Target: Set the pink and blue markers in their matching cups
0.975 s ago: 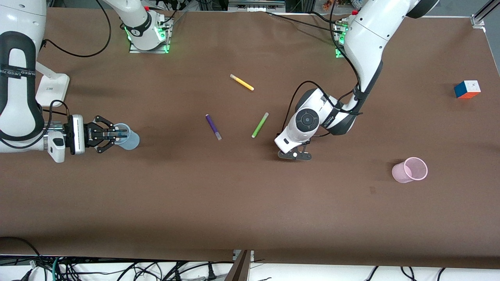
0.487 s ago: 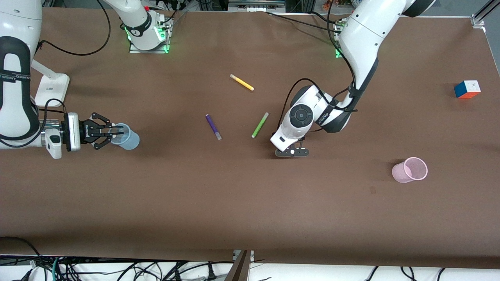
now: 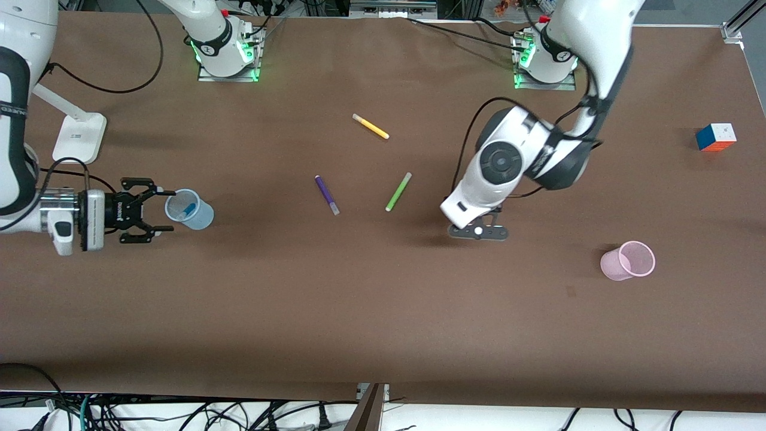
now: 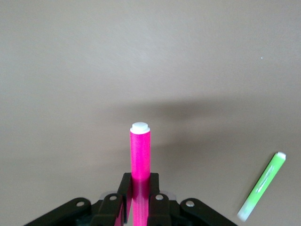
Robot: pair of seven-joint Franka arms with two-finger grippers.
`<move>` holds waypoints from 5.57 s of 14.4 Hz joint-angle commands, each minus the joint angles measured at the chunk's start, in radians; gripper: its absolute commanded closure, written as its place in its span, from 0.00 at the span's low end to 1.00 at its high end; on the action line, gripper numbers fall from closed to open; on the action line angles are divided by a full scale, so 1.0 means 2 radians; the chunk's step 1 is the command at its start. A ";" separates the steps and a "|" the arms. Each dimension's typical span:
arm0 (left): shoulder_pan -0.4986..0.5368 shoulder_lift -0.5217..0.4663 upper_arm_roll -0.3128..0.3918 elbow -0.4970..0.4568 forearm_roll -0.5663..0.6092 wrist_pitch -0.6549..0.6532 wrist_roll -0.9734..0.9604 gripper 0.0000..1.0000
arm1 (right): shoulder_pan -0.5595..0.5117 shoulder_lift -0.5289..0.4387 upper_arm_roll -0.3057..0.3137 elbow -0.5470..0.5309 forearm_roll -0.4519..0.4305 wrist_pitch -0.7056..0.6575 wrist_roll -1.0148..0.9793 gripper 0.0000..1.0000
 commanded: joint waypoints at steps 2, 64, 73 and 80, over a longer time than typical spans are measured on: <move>0.075 -0.067 -0.003 -0.014 0.005 -0.036 0.183 1.00 | 0.024 -0.003 0.003 0.096 -0.103 -0.013 0.240 0.00; 0.127 -0.107 -0.016 0.181 -0.026 -0.328 0.193 0.00 | -0.032 -0.292 0.183 0.006 -0.466 -0.039 0.779 0.00; 0.040 -0.204 0.066 0.055 -0.022 -0.246 0.202 0.00 | -0.033 -0.292 0.181 0.006 -0.465 -0.039 0.779 0.00; 0.058 -0.221 0.103 0.034 -0.035 -0.223 0.199 0.00 | -0.033 -0.292 0.181 0.006 -0.465 -0.039 0.779 0.00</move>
